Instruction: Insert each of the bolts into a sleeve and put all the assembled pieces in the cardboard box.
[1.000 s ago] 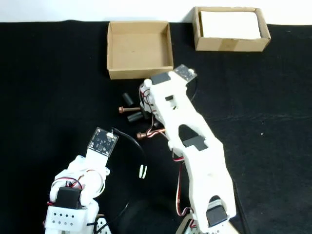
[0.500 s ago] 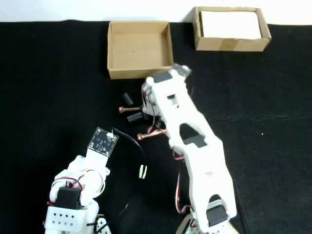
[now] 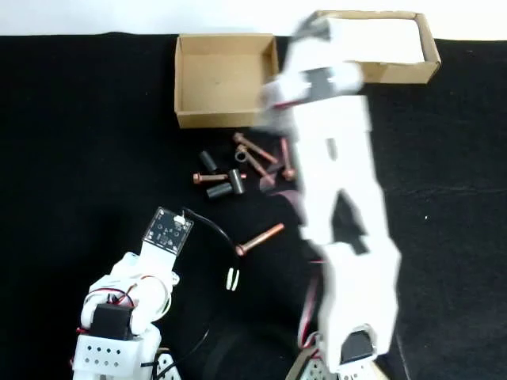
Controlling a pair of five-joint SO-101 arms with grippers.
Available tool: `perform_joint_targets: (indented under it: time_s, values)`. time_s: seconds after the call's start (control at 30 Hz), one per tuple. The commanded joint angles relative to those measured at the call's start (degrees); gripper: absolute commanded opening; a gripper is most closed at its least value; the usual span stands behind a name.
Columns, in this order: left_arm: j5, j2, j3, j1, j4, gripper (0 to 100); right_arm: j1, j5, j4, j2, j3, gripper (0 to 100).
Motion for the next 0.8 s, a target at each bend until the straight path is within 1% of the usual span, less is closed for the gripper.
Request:
perform_joint_targets:
  time_s: [0.0,0.13,0.2,0.27,0.33,0.43,0.5,0.57,0.67,0.77]
  values:
    - [-0.3,0.0,1.0,0.8,0.1,1,12.2,4.7,0.3,-12.0,-2.5,0.6]
    - [0.0,0.0,1.0,4.1,-0.4,1,23.3,11.0,0.3,-20.1,5.4,0.6]
    - [0.0,0.0,1.0,6.4,-3.2,1,27.1,14.9,0.3,-23.7,13.0,0.6]
    - [-0.3,0.0,0.9,6.3,-5.5,1,30.2,19.0,0.3,-26.7,21.9,0.6]
    - [-0.7,0.0,0.4,4.6,-7.8,1,32.0,21.5,0.3,-28.8,31.8,0.6]
    - [-7.1,0.4,0.3,5.2,-16.3,1,31.6,21.7,-1.4,-30.2,45.2,0.6]
    - [-9.6,0.6,-1.2,5.1,-18.7,1,30.3,21.8,-3.9,-30.5,52.0,0.6]
    - [-9.6,0.7,-4.4,3.9,-18.6,1,28.3,21.9,-7.9,-31.5,57.7,0.6]
    - [-8.8,4.6,-10.2,-1.7,-17.1,1,24.5,21.7,-13.4,-33.6,64.9,0.6]
    - [-3.4,15.5,-20.2,-5.8,-13.3,1,21.1,21.5,-22.8,-35.4,72.5,0.6]
